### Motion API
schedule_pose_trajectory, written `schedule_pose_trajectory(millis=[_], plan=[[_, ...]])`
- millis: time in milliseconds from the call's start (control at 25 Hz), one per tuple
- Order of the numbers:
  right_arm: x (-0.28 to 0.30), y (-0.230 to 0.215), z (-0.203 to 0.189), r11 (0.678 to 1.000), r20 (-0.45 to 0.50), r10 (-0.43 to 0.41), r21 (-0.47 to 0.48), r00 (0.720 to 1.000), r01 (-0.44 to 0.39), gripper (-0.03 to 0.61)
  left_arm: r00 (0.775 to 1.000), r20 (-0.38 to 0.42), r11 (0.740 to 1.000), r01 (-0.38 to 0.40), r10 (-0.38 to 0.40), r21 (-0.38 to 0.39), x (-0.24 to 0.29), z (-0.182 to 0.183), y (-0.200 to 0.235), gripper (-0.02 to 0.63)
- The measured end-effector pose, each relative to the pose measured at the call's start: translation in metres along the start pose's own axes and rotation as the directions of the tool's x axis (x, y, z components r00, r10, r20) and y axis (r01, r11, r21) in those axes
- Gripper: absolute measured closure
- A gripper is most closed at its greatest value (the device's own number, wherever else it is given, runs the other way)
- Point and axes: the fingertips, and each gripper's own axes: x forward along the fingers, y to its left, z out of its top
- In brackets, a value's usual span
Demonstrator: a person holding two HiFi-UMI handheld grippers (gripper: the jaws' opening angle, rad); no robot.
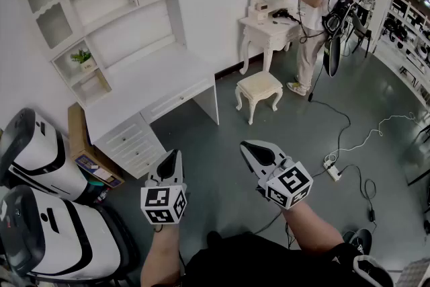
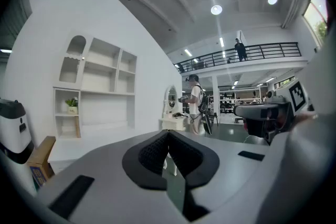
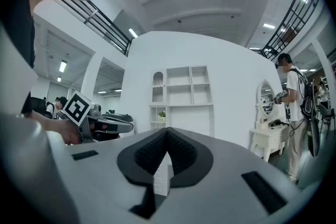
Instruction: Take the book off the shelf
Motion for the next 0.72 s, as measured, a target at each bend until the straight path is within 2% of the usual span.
schedule_pose_trajectory(millis=[720], plan=[[0.019,0.013,-0.002,0.999,-0.025,0.04,0.0,0.999,-0.04,0.563,1.0,-0.011,1.0,-0.015,0.014,-0.017,0.003,-0.004,0.017,0.603]])
